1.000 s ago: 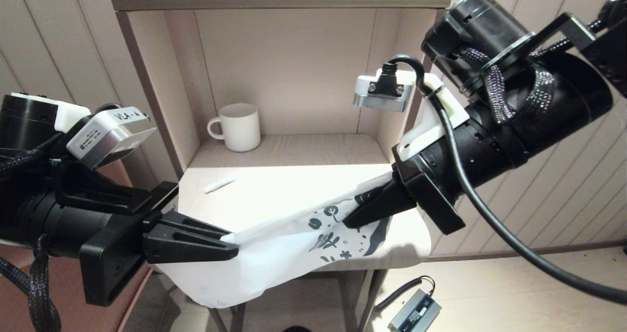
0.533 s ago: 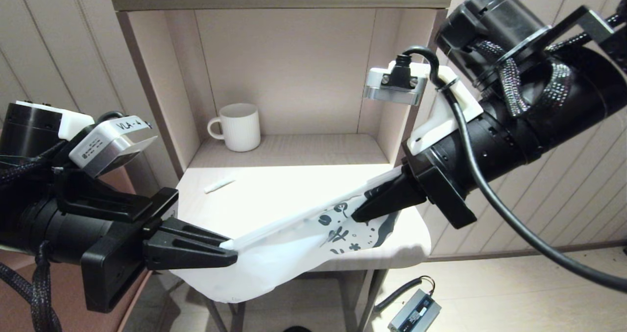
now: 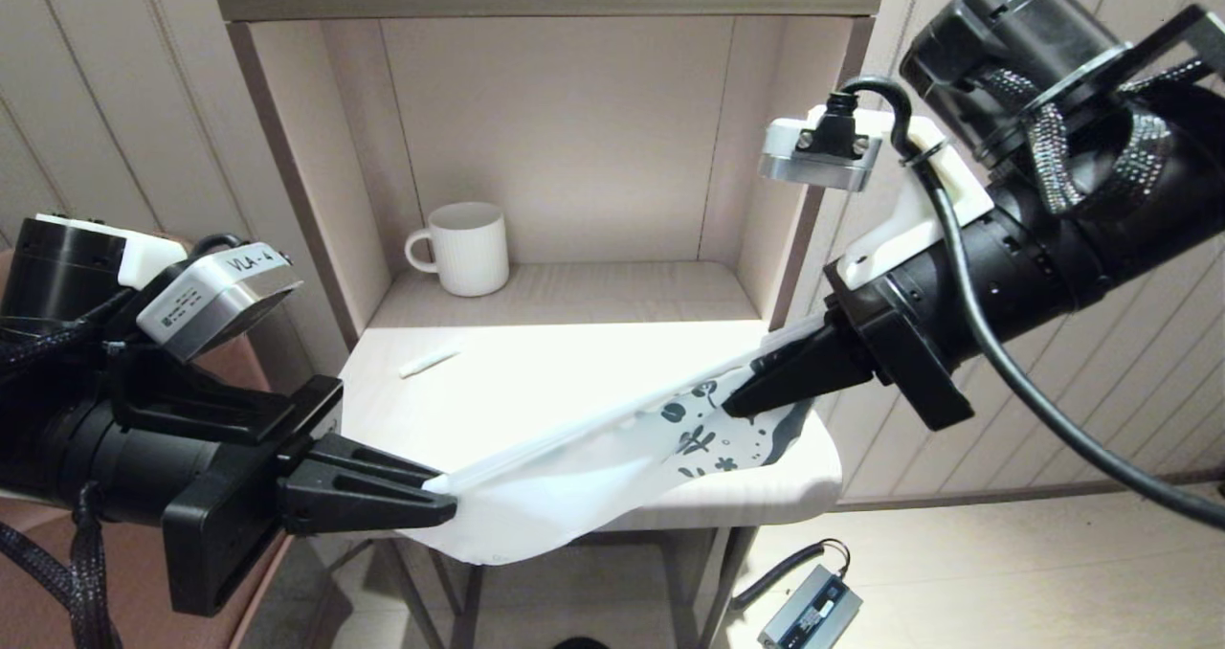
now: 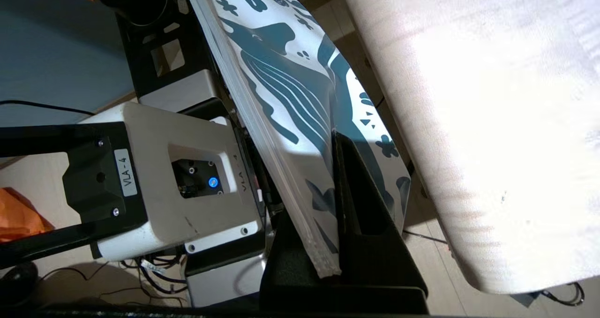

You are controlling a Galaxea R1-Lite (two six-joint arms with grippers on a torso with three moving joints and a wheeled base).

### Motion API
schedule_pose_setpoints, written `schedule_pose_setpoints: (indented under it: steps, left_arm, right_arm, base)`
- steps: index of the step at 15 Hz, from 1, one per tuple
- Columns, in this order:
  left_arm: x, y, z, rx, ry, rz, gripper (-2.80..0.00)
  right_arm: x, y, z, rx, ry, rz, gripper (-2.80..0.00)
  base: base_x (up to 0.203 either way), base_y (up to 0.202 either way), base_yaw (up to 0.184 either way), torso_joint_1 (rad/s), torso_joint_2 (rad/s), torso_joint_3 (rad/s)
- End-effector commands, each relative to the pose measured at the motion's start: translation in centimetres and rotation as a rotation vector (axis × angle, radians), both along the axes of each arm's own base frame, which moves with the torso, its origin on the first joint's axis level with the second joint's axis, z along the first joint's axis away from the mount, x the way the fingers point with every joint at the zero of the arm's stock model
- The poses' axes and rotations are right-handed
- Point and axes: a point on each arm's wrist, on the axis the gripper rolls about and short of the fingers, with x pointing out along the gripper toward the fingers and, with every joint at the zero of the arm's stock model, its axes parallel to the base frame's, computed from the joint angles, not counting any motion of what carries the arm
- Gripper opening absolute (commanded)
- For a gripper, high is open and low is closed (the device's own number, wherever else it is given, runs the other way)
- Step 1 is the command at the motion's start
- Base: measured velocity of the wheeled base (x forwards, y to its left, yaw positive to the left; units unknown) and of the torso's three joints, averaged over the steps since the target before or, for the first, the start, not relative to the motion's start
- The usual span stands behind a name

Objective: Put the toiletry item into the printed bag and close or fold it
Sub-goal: Open the storage bag

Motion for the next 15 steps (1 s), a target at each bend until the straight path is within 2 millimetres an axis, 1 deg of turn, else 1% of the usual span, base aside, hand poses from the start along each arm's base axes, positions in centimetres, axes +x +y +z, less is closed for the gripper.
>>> schedule_pose_setpoints:
  steps: [1,4,13,14,15]
  left_arm:
    - [0.02,0.08,-0.20,-0.001,0.006,-0.002,-2.80]
    - [0.05,0.18,-0.24,-0.001,0.006,0.002,-2.80]
    - [0.07,0.19,-0.20,-0.002,0.005,0.002,-2.80]
    - [0.03,0.21,-0.21,-0.002,0.005,0.002,-0.62]
    - [0.05,0.20,-0.13,-0.003,0.004,0.003,0.00]
  right_arm:
    - [-0.39,-0.62,0.25,0.004,-0.003,-0.008,-2.80]
    - [-0.54,-0.83,0.18,0.003,-0.001,-0.010,-2.80]
    - [-0.51,-0.68,0.04,0.000,0.005,-0.007,-2.80]
    - [-0.47,-0.65,0.04,0.000,0.005,-0.007,-2.80]
    - [-0.43,-0.63,0.06,0.001,0.004,-0.007,-2.80]
  base:
    - [0.000,0.000,0.000,0.000,0.00,0.000]
    - [0.000,0.000,0.000,0.000,0.00,0.000]
    - [0.000,0.000,0.000,0.000,0.00,0.000]
    - [0.000,0.000,0.000,0.000,0.00,0.000]
    - [0.000,0.000,0.000,0.000,0.00,0.000]
